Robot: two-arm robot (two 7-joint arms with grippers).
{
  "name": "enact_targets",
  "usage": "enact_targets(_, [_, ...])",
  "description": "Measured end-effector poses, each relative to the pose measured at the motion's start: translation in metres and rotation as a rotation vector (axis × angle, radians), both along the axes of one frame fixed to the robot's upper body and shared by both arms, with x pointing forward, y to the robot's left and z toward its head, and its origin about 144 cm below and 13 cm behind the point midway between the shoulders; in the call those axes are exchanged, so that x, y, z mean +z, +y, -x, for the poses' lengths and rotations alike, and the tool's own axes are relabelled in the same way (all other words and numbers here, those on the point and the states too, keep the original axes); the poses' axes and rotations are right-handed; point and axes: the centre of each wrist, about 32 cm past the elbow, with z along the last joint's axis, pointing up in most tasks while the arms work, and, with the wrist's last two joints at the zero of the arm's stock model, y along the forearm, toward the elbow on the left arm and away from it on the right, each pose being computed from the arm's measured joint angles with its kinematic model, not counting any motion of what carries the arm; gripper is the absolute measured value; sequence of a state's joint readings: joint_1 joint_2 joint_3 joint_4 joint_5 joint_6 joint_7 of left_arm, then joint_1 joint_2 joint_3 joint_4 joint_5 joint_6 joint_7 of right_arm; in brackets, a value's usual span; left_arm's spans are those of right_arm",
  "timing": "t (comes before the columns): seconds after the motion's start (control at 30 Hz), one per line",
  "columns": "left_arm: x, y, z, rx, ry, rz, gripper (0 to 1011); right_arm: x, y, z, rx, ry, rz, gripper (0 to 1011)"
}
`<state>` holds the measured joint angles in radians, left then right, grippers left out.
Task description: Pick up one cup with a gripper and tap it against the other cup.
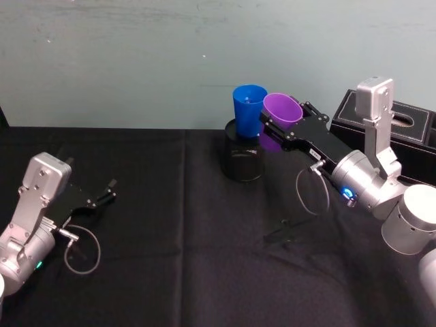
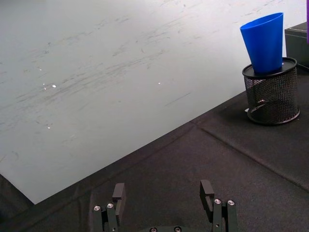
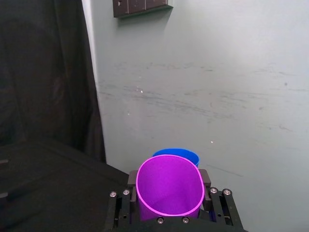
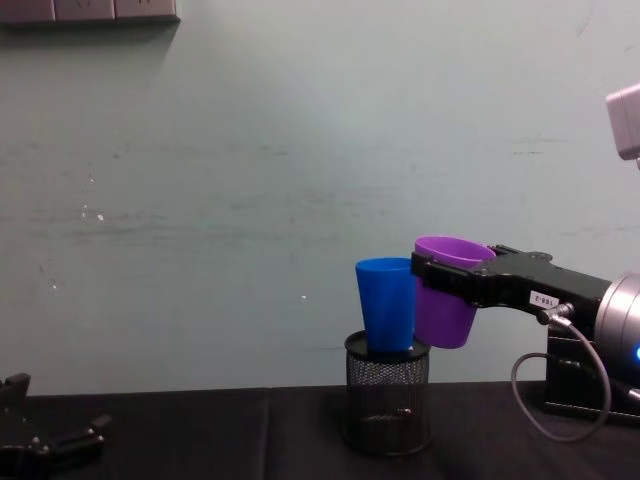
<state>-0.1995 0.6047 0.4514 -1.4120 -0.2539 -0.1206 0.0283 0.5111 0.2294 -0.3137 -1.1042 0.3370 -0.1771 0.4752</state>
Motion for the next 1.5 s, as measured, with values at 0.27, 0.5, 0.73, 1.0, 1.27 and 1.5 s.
enact_targets(0.27, [0.0, 0.0, 0.0, 0.0, 0.0, 0.0, 1011, 0.0, 0.0, 0.0, 0.0, 0.001, -0.001, 735])
enact_targets(0.5, [0.0, 0.0, 0.0, 0.0, 0.0, 0.0, 1012, 0.0, 0.0, 0.0, 0.0, 0.0, -0.001, 734])
enact_targets(0.73, [0.0, 0.0, 0.0, 0.0, 0.0, 0.0, 1012, 0.0, 0.0, 0.0, 0.0, 0.0, -0.001, 735])
enact_targets(1.0, [0.0, 0.0, 0.0, 0.0, 0.0, 0.0, 1012, 0.001, -0.001, 0.004, 0.007, 0.006, 0.006, 734])
enact_targets(1.27, [0.0, 0.0, 0.0, 0.0, 0.0, 0.0, 1011, -0.001, -0.004, 0.019, 0.011, 0.029, 0.018, 734])
enact_targets(1.5, [0.0, 0.0, 0.0, 0.0, 0.0, 0.0, 1011, -0.003, -0.008, 0.036, 0.012, 0.041, 0.025, 735])
